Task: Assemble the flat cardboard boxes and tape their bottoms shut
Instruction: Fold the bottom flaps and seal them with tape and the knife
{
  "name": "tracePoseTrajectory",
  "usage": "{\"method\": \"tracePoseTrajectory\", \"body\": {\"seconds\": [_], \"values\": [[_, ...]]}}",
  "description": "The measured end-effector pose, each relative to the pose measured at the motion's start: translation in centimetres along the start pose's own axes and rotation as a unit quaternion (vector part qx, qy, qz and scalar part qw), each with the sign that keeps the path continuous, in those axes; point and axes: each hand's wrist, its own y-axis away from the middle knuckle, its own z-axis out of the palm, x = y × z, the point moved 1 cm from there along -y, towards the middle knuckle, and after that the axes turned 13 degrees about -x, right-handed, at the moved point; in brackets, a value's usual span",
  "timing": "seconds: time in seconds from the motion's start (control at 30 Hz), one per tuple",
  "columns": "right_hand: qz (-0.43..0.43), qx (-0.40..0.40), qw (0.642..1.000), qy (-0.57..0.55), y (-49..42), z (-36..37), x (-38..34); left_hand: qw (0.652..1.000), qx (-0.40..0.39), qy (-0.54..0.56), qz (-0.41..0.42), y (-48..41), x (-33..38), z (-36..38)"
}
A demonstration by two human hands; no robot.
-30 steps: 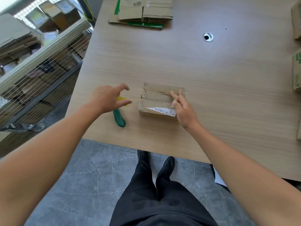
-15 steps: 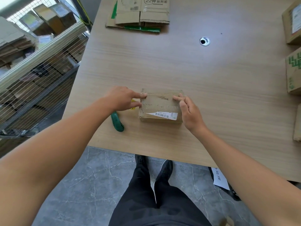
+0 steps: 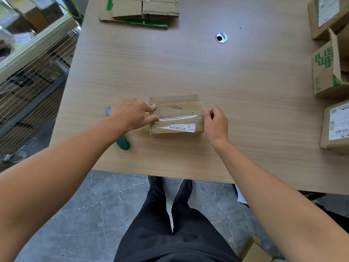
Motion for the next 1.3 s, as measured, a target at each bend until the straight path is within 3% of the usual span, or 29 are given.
{"method": "tracePoseTrajectory", "body": {"seconds": [0.2,0.47,0.53,0.63,0.67,0.73,0.8,0.83,0.9,0.97,1.1,1.17,1.27,1.3], "values": [[0.036,-0.021,0.999,-0.034,-0.5,0.5,1.1,0.999,0.032,-0.017,-0.01,0.4,0.8,0.1],[0.089,-0.124,0.983,-0.103,-1.0,1.0,2.2,0.999,0.023,-0.039,-0.024,0.2,1.3,0.0],[0.099,-0.127,0.984,-0.07,-1.3,0.5,2.1,0.999,0.021,-0.041,-0.025,0.2,1.6,-0.2],[-0.042,-0.015,0.998,0.043,-1.1,-0.1,1.1,0.998,0.022,-0.049,-0.027,0.5,1.9,-0.4],[-0.098,-0.03,0.991,0.091,-0.8,0.5,0.3,0.998,0.024,-0.052,-0.032,0.5,1.9,-0.4],[-0.153,-0.143,0.952,0.222,-0.7,2.7,-0.9,0.997,0.029,-0.057,-0.042,0.7,2.0,-0.3],[-0.14,-0.185,0.904,0.358,-1.1,4.1,-0.7,0.997,0.038,-0.055,-0.043,0.9,2.1,-0.2],[-0.124,-0.18,0.897,0.384,-1.3,4.2,-0.6,0.997,0.042,-0.052,-0.039,1.0,2.1,-0.1],[-0.105,-0.179,0.9,0.383,-1.5,4.0,-0.3,0.999,0.027,-0.012,-0.016,1.3,1.2,-0.1],[-0.1,-0.187,0.899,0.384,-1.5,4.0,-0.2,0.995,-0.017,0.098,0.024,1.9,-0.6,-0.4],[-0.078,-0.184,0.901,0.384,-1.3,4.1,-0.6,0.93,-0.113,0.338,0.09,2.6,-3.8,-1.1],[-0.073,-0.178,0.9,0.391,-1.2,4.2,-0.7,0.941,-0.117,0.304,0.094,2.0,-4.9,-1.2],[-0.067,-0.176,0.897,0.4,-1.2,4.3,-0.7,0.985,-0.067,0.148,0.062,1.2,-7.1,-0.7],[-0.063,-0.174,0.896,0.404,-1.2,4.4,-0.7,0.985,-0.061,0.15,0.058,1.1,-7.8,-0.3]]}}
